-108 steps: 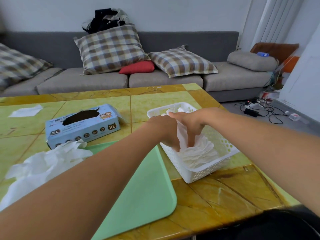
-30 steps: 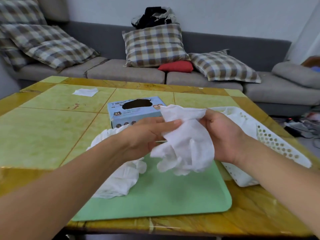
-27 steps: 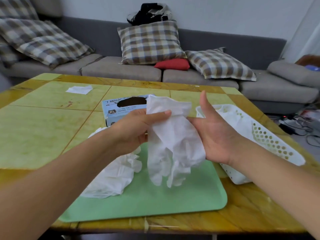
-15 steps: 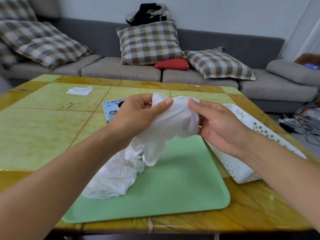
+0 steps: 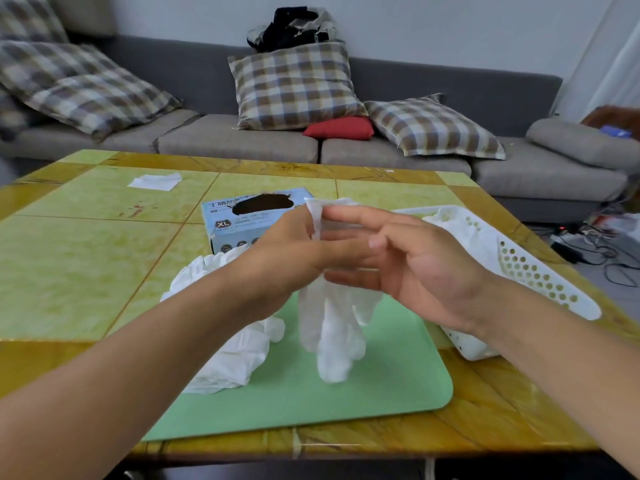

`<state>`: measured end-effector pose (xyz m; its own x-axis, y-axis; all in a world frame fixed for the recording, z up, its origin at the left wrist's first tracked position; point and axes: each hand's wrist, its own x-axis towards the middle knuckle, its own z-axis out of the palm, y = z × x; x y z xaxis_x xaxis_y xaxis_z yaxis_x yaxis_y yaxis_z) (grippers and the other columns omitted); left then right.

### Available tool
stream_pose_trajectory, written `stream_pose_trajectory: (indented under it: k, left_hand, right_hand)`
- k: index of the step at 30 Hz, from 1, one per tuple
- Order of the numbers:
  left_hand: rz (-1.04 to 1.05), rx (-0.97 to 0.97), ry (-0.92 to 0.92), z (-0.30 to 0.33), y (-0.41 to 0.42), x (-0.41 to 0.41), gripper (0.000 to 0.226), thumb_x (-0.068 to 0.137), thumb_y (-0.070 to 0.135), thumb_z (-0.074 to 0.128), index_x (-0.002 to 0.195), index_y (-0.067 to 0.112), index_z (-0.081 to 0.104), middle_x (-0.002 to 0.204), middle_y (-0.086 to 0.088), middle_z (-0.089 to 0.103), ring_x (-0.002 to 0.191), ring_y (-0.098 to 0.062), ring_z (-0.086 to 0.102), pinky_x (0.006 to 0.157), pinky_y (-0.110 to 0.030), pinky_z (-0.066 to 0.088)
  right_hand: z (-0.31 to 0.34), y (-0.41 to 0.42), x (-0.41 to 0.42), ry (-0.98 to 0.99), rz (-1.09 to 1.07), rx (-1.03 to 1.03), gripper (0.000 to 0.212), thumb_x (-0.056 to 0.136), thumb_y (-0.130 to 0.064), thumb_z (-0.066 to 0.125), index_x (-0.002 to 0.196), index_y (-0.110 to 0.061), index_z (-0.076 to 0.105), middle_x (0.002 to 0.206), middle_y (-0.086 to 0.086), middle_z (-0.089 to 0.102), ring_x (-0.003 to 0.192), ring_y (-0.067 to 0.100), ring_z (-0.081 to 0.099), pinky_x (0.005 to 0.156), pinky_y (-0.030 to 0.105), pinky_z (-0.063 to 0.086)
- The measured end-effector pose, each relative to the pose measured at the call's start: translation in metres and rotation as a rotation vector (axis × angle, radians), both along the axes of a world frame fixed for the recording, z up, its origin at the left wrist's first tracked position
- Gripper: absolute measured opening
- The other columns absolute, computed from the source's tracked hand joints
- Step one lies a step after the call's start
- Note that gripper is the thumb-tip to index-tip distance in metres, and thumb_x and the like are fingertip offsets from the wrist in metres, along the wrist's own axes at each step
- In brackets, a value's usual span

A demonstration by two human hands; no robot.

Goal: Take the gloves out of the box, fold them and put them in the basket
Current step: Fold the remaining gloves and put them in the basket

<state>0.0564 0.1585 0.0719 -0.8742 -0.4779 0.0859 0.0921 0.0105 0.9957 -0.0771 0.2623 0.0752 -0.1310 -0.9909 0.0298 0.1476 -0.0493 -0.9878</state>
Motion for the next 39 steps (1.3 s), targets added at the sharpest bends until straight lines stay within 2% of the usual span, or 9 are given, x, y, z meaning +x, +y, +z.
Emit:
stream_pose_trajectory:
  k: [5, 7, 11, 15, 18, 21, 28, 32, 39]
  left_hand:
    - [0.12, 0.266, 0.027, 0.001, -0.01, -0.003, 0.027, 0.102, 0.009, 0.049, 0.121, 0.0, 0.066, 0.117, -0.022, 0.071, 0.094, -0.027, 0.07, 0.083, -0.038, 0.059]
    - [0.084, 0.395, 0.036, 0.004, -0.011, -0.003, 0.03, 0.104, 0.01, 0.042, 0.121, 0.002, 0.066, 0.115, -0.018, 0.073, 0.094, -0.026, 0.072, 0.085, -0.037, 0.059]
    - [-0.054, 0.515, -0.084, 0.013, -0.012, 0.006, 0.037, 0.103, 0.015, 0.042, 0.131, 0.002, 0.061, 0.125, -0.017, 0.069, 0.108, -0.03, 0.069, 0.094, -0.044, 0.055]
    - [-0.061, 0.49, -0.185, 0.013, -0.022, 0.007, 0.035, 0.105, 0.017, 0.039, 0.12, 0.007, 0.069, 0.118, -0.012, 0.073, 0.106, -0.024, 0.071, 0.093, -0.039, 0.056]
    - [0.121, 0.262, -0.306, -0.006, -0.032, -0.002, 0.029, 0.106, 0.016, 0.043, 0.11, 0.009, 0.071, 0.1, -0.005, 0.078, 0.086, -0.017, 0.074, 0.08, -0.034, 0.06]
    - [0.221, -0.018, -0.321, -0.022, -0.042, -0.009, 0.026, 0.106, 0.019, 0.048, 0.112, 0.009, 0.071, 0.102, -0.006, 0.078, 0.089, -0.018, 0.072, 0.083, -0.035, 0.06]
    - [0.264, -0.607, 0.255, 0.016, -0.045, -0.01, 0.026, 0.105, 0.014, 0.051, 0.124, 0.019, 0.068, 0.114, 0.011, 0.074, 0.109, -0.006, 0.068, 0.097, -0.022, 0.051]
    - [0.125, -0.817, -0.056, -0.021, -0.051, -0.005, 0.024, 0.103, 0.023, 0.054, 0.113, 0.016, 0.075, 0.081, 0.013, 0.07, 0.066, -0.004, 0.06, 0.066, -0.021, 0.049]
    - [-0.314, -1.101, -0.415, -0.101, -0.041, 0.008, 0.018, 0.096, 0.027, 0.065, 0.111, 0.024, 0.075, 0.119, 0.008, 0.069, 0.105, -0.001, 0.06, 0.096, -0.019, 0.044]
  right_hand:
    - [0.007, 0.001, -0.026, 0.415, -0.451, -0.103, 0.019, 0.088, -0.009, 0.073, 0.106, -0.006, 0.069, 0.092, 0.009, 0.075, 0.076, 0.023, 0.072, 0.06, 0.032, 0.058]
    - [0.003, 0.0, -0.037, 0.476, -0.461, 0.013, 0.057, 0.065, -0.043, 0.09, 0.111, -0.017, 0.069, 0.103, 0.001, 0.072, 0.088, 0.015, 0.071, 0.073, 0.033, 0.058]
    - [0.003, 0.006, -0.033, -0.085, -0.033, 0.188, 0.053, 0.073, -0.047, 0.076, 0.116, -0.016, 0.076, 0.109, 0.007, 0.072, 0.092, 0.02, 0.069, 0.083, 0.035, 0.057]
    - [-0.003, -0.001, -0.035, -0.152, -0.059, 0.242, 0.035, 0.083, -0.021, 0.068, 0.113, -0.005, 0.076, 0.117, 0.012, 0.074, 0.098, 0.022, 0.071, 0.092, 0.035, 0.057]
    - [-0.018, -0.015, -0.038, -0.091, -0.085, 0.365, 0.041, 0.084, -0.021, 0.072, 0.123, -0.007, 0.072, 0.124, 0.013, 0.071, 0.108, 0.026, 0.067, 0.104, 0.043, 0.051]
    - [-0.02, -0.027, -0.04, 0.027, -0.237, 0.346, 0.016, 0.087, -0.016, 0.073, 0.102, -0.013, 0.073, 0.099, 0.008, 0.075, 0.083, 0.021, 0.069, 0.077, 0.034, 0.058]
    - [0.019, -0.025, -0.052, 0.453, -0.453, -0.422, 0.017, 0.086, -0.005, 0.076, 0.101, -0.012, 0.074, 0.096, -0.003, 0.078, 0.09, 0.012, 0.073, 0.08, 0.025, 0.056]
    - [-0.015, -0.012, -0.065, 0.839, -0.275, -0.155, 0.011, 0.084, -0.007, 0.079, 0.09, 0.002, 0.074, 0.079, 0.014, 0.071, 0.065, 0.005, 0.057, 0.063, 0.021, 0.048]
    - [-0.067, 0.01, -0.06, 1.33, 0.316, 0.299, 0.013, 0.09, -0.023, 0.075, 0.102, -0.021, 0.078, 0.098, -0.014, 0.075, 0.09, -0.004, 0.065, 0.089, 0.021, 0.052]
